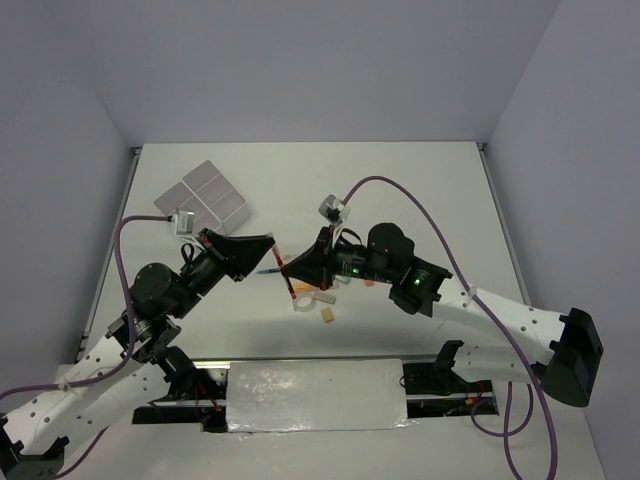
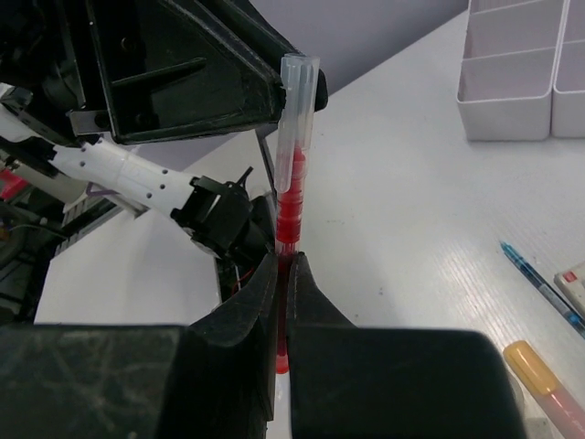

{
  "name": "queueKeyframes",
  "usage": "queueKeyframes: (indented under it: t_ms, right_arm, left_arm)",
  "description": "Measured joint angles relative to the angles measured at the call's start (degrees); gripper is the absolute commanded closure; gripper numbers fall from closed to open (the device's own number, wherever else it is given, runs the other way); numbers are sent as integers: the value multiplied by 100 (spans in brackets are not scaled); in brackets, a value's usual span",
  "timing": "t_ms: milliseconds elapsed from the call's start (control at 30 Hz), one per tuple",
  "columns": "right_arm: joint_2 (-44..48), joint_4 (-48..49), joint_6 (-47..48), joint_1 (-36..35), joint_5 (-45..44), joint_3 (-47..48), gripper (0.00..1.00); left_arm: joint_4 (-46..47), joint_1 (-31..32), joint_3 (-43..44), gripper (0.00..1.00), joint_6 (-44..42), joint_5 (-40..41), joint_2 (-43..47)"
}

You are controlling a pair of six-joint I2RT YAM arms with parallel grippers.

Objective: Sort the stationery into containers
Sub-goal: Close the pen cap on the pen.

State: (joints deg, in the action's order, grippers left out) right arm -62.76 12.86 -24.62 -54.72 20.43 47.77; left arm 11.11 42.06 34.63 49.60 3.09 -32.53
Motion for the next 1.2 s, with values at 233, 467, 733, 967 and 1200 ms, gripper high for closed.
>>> queueKeyframes:
  t_ms: [233,467,733,967,1200]
  right_arm:
    - [15,127,-44,17,90,-22,100]
    - [35,9,-61,256,284,-22,100]
    - [155,-114,-39,455,535,-22,100]
    - [166,-96,-111,527,686,-22,100]
    - [151,-7,-210,549,761,-22,100]
  left_arm:
    - [76,0,-17,100,70,-15,7]
    - [181,-2,90,100,138,-98,-361]
    - [-66,-9,291,100,-2,-199,-452]
    - [-17,-9,269,100,7,-234,-442]
    - [87,-15,249,100,7,-267,-446]
